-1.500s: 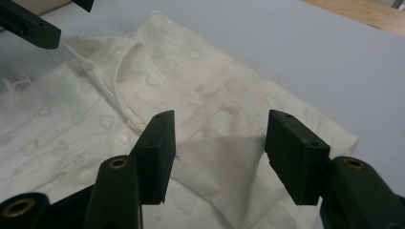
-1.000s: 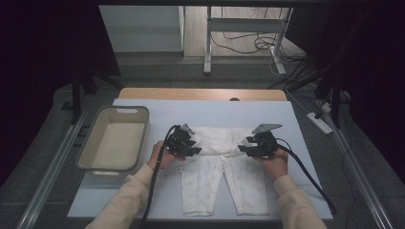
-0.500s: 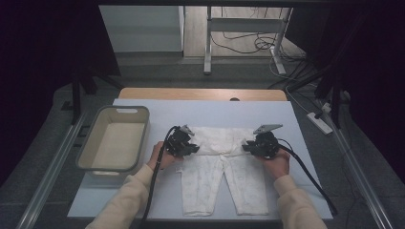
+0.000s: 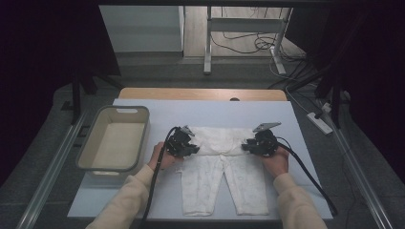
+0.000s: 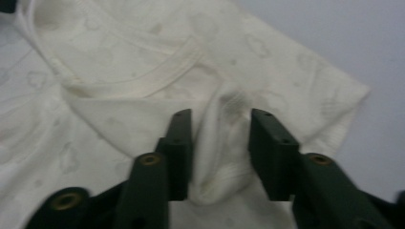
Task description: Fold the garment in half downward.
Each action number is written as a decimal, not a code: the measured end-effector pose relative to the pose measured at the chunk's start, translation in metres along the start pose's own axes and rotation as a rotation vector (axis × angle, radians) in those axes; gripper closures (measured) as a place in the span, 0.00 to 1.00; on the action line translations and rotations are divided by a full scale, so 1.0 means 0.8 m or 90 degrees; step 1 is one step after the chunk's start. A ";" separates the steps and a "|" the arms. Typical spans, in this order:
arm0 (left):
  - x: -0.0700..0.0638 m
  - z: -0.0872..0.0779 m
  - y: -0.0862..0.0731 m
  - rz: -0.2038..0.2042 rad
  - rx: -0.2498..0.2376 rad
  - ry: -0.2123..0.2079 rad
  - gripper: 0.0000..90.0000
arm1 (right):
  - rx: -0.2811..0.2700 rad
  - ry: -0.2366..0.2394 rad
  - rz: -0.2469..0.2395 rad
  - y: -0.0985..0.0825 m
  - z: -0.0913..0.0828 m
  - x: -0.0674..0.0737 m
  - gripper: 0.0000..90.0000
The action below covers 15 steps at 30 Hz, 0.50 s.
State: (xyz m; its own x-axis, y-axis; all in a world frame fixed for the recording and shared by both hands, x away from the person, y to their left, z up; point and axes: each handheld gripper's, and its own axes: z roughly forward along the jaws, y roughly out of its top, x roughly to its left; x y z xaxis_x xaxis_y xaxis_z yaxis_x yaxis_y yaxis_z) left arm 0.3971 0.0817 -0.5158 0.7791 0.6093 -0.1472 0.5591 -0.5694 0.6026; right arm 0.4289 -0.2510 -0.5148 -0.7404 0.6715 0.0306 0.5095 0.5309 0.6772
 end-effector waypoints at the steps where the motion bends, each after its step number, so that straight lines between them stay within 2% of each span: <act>1: 0.000 0.000 0.000 -0.001 -0.001 0.000 0.92 | 0.000 0.008 -0.001 0.000 0.000 0.001 0.82; 3: 0.000 0.000 0.000 -0.001 -0.001 0.000 0.92 | 0.002 0.019 0.001 0.000 -0.002 0.002 0.91; 4: 0.000 0.000 0.000 -0.001 -0.001 0.000 0.92 | 0.002 0.019 0.001 0.000 -0.002 0.002 0.91; 5: 0.000 -0.001 0.000 0.001 -0.003 0.002 0.92 | 0.003 0.022 -0.002 -0.001 -0.004 0.004 0.95; 8: 0.000 -0.003 0.000 0.002 -0.006 0.004 0.92 | 0.001 0.019 -0.009 -0.001 -0.007 0.008 0.96; 15: -0.002 -0.008 -0.001 -0.001 -0.016 0.006 0.93 | -0.031 0.020 -0.003 -0.002 -0.023 0.013 0.96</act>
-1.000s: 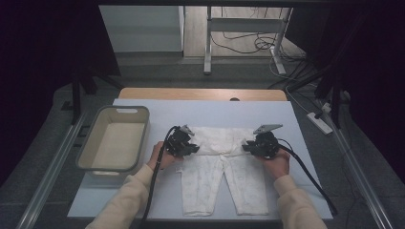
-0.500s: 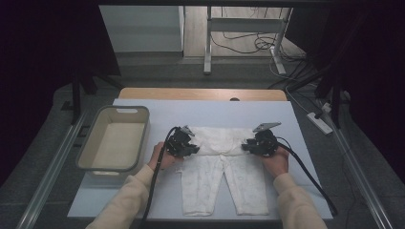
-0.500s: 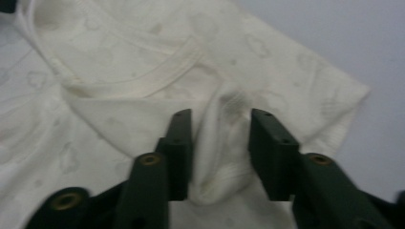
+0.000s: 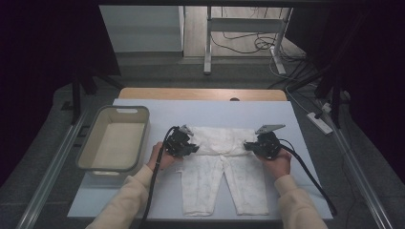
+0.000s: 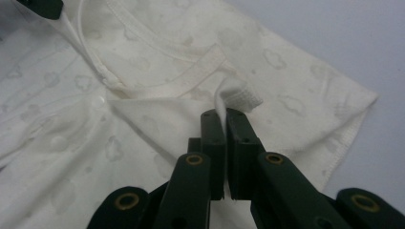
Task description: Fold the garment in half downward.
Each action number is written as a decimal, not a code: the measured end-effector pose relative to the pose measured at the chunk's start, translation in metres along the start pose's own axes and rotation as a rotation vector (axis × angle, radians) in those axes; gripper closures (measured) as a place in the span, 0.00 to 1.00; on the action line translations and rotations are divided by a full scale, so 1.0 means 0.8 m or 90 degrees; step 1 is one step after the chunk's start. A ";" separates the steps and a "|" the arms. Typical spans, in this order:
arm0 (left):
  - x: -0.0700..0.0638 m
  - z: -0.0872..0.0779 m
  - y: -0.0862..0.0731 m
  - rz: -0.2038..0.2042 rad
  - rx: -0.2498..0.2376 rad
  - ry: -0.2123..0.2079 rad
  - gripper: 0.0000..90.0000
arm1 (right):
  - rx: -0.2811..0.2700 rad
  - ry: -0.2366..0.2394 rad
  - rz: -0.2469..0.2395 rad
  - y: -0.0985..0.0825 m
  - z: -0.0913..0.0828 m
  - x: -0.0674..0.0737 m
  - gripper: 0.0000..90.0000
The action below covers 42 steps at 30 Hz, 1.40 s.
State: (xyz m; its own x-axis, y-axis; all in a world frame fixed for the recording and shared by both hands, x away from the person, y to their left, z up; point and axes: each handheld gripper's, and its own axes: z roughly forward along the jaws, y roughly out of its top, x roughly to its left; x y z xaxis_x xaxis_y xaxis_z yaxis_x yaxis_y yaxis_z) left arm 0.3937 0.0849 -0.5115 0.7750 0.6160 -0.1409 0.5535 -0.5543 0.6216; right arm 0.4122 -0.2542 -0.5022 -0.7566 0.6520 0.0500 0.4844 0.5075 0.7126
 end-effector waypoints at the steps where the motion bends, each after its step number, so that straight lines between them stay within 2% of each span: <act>1: 0.000 -0.001 0.000 0.001 0.000 -0.001 0.93 | -0.002 0.001 0.001 0.000 -0.001 0.000 0.96; 17: -0.001 -0.005 -0.003 -0.002 -0.006 -0.001 0.93 | -0.012 0.003 -0.005 -0.002 -0.011 0.008 0.96; 32: -0.017 -0.013 -0.009 0.006 -0.011 -0.007 0.94 | -0.031 0.012 -0.012 -0.012 -0.035 0.025 0.96; 42: -0.024 -0.025 -0.017 0.003 -0.031 -0.013 0.95 | -0.031 0.019 -0.013 -0.016 -0.034 0.028 0.96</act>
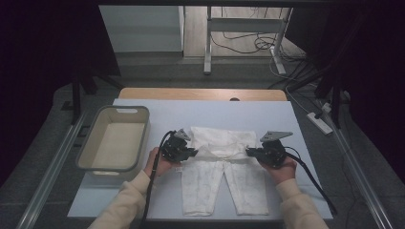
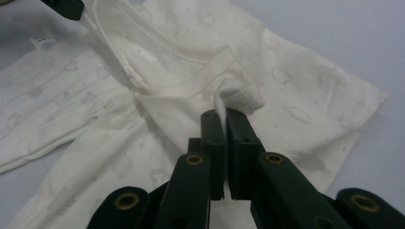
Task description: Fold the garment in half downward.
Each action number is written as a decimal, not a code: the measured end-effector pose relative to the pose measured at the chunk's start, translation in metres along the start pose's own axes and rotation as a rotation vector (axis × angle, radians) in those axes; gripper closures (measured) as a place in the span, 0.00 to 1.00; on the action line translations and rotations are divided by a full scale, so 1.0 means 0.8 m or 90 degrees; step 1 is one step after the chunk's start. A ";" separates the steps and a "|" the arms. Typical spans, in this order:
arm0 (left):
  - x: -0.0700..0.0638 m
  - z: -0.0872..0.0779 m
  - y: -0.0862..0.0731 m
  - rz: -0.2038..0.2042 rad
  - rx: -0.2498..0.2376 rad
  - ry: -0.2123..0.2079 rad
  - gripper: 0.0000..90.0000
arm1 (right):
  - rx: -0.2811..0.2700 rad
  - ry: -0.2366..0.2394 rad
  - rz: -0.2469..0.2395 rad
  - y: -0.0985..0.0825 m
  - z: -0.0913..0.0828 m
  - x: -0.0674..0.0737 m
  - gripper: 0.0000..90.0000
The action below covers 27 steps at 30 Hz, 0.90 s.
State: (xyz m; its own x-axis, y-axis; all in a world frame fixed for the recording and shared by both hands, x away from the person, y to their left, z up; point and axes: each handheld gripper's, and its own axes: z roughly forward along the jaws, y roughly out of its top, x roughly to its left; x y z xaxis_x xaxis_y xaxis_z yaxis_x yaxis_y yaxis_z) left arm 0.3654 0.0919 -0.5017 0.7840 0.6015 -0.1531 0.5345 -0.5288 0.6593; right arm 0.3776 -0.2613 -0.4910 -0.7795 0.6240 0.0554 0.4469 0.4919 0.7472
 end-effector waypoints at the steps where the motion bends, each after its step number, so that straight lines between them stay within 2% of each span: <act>1: 0.000 0.000 0.000 0.000 0.000 0.000 0.95 | 0.000 0.000 0.000 0.000 0.000 0.000 0.96; 15: -0.016 -0.012 -0.013 0.005 -0.004 -0.012 0.95 | -0.001 0.013 -0.008 -0.007 -0.013 0.018 0.96; 27: -0.018 -0.016 -0.014 0.006 -0.013 -0.014 0.95 | -0.022 0.012 0.002 -0.007 -0.021 0.015 0.96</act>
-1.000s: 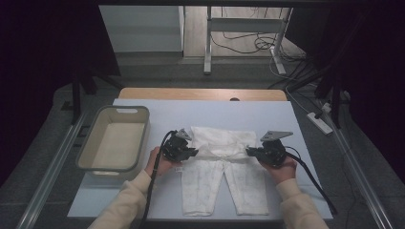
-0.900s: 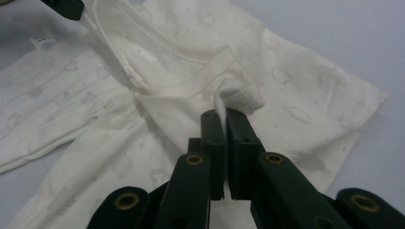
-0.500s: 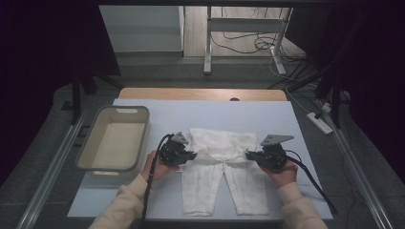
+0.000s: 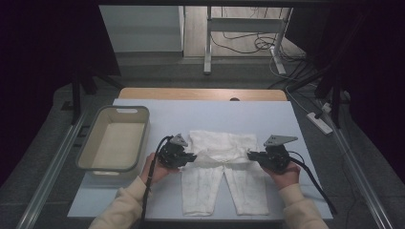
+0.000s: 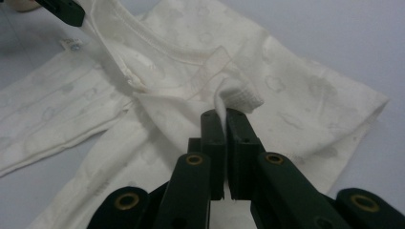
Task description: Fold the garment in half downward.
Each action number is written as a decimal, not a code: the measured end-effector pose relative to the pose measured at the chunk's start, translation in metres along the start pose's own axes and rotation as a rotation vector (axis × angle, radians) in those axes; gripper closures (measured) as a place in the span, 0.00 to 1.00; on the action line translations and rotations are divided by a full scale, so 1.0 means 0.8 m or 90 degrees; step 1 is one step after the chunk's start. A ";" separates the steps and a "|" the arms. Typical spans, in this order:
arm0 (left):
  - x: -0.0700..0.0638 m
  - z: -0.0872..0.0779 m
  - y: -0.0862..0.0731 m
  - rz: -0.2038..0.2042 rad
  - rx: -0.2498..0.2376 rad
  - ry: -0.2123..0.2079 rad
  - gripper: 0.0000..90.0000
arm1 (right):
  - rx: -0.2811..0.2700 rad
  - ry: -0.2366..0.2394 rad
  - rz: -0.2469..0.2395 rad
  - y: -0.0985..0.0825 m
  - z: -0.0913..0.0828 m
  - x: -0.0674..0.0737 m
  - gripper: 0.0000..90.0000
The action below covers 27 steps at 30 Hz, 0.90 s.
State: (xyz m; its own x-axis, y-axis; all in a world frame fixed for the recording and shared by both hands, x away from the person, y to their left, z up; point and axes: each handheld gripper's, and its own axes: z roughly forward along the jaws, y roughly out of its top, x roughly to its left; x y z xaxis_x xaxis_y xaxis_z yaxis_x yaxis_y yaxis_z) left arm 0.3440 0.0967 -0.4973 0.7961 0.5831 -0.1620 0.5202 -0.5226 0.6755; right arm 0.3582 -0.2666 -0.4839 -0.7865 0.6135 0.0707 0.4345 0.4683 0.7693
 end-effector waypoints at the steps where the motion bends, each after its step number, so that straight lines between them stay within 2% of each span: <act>1: 0.000 -0.001 0.000 0.001 -0.001 0.001 0.95 | -0.003 0.001 -0.001 0.000 -0.001 0.000 0.96; 9: -0.005 -0.008 0.001 0.002 -0.012 -0.001 0.95 | -0.013 0.003 -0.002 0.002 -0.009 0.005 0.96; 19: -0.016 -0.002 -0.009 0.006 0.007 -0.009 0.95 | 0.015 0.002 -0.019 -0.008 -0.009 0.017 0.96; 27: -0.020 -0.002 -0.015 0.005 0.011 -0.014 0.95 | 0.020 0.006 -0.020 -0.013 -0.011 0.022 0.96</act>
State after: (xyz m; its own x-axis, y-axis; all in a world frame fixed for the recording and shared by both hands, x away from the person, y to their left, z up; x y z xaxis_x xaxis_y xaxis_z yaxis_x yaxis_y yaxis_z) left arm 0.3244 0.0948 -0.5019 0.8066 0.5650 -0.1737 0.5196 -0.5376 0.6641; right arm 0.3359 -0.2667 -0.4850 -0.8043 0.5918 0.0532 0.4232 0.5076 0.7505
